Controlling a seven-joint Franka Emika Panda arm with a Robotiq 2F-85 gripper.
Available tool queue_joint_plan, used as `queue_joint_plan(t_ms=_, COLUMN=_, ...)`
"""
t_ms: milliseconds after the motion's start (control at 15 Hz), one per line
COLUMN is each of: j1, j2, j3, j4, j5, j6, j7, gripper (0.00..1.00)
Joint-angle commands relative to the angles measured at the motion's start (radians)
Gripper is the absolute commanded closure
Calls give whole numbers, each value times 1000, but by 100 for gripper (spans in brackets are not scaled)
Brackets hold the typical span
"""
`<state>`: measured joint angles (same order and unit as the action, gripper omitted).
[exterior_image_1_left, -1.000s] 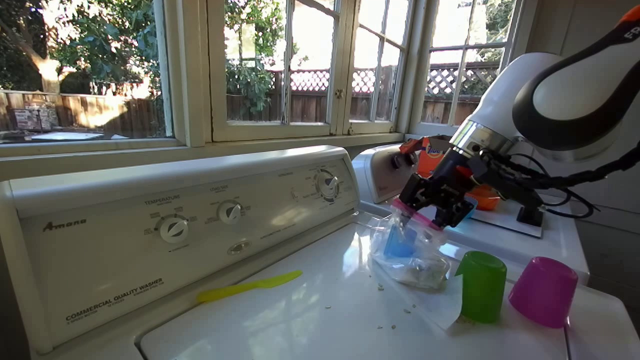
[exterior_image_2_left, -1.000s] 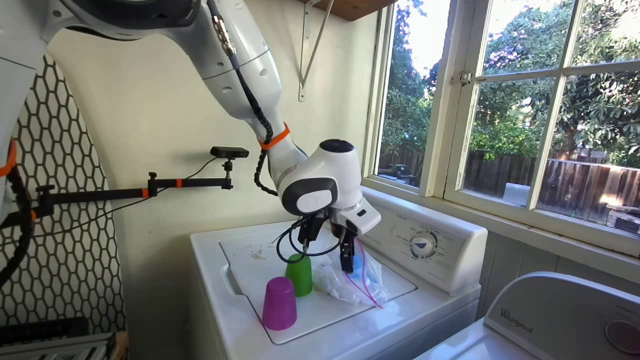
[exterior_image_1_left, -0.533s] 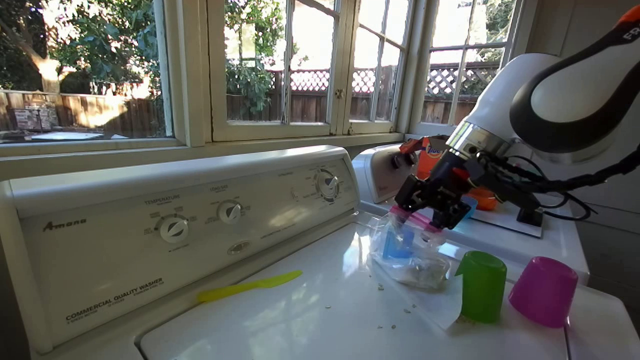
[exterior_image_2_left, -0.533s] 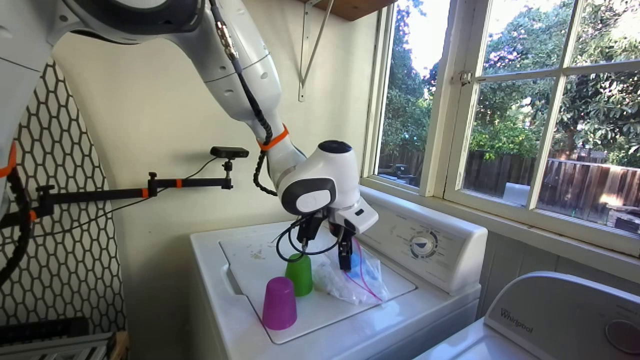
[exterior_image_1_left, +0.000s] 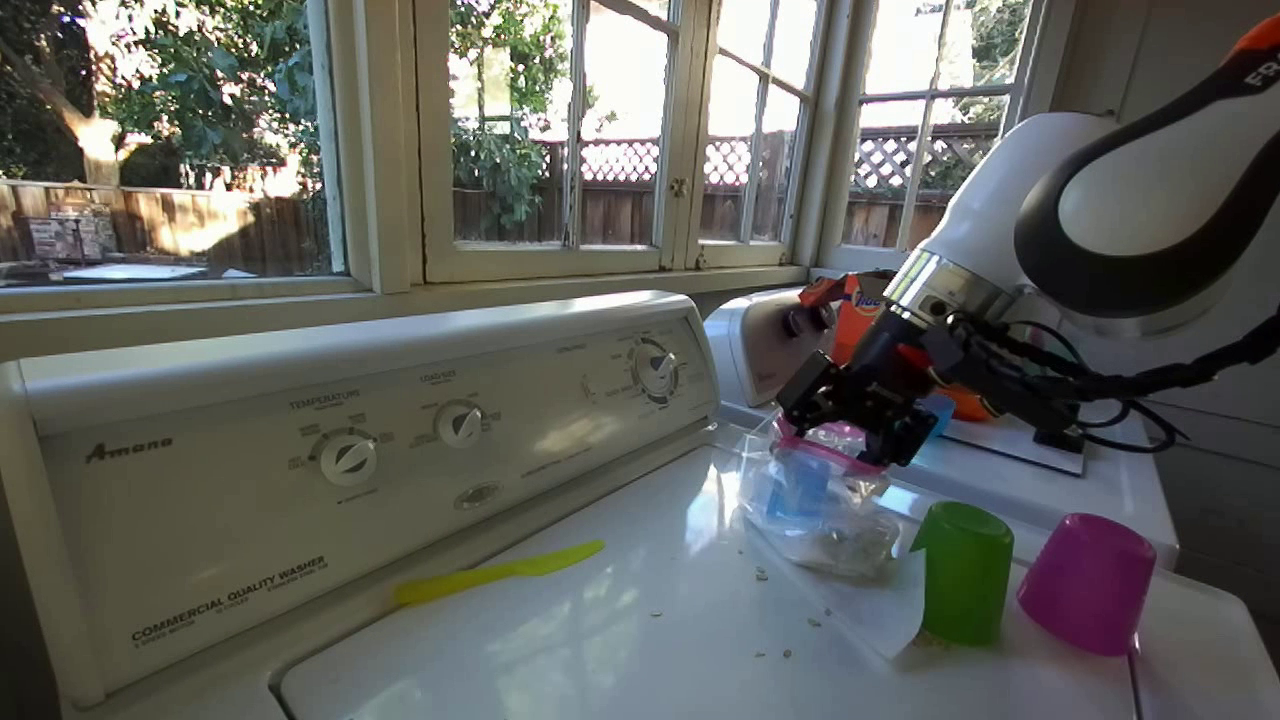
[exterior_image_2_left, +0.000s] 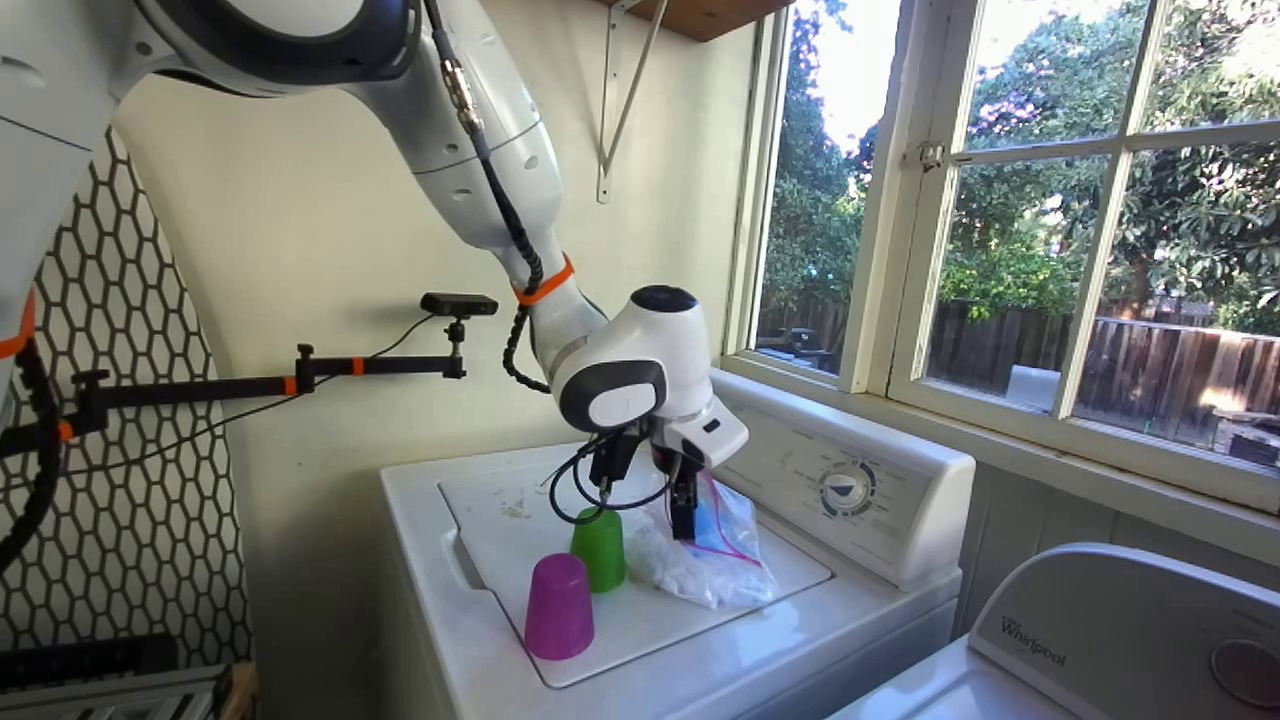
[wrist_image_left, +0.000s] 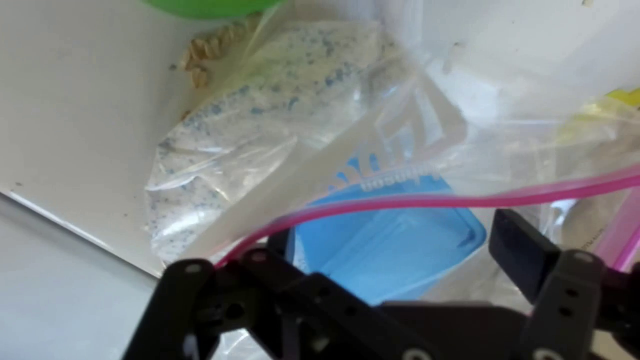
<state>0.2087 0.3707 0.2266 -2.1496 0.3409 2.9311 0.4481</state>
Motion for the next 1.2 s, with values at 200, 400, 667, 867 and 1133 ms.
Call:
queue_joint_plan(t_ms=200, j1=30, j2=30, j3=-14, j4=17, j5=12, j6=35, j7=-1, gripper=51)
queue_joint_plan(t_ms=400, j1=27, j2=24, j3=-16, j4=16, j5=12, j6=39, j7=-4, gripper=61)
queue_joint_plan(t_ms=667, j1=26, j2=5, j3=-21, j4=6, j5=10, j6=48, j7=-6, gripper=66)
queue_joint_plan(t_ms=867, j1=18, j2=-31, j3=-7, j4=-13, j5=23, j6=63, j7=-14, gripper=66)
queue_joint_plan(t_ms=1133, j1=17, j2=-112, j3=-5, j4=-56, j5=23, j6=67, j7=-10, gripper=66)
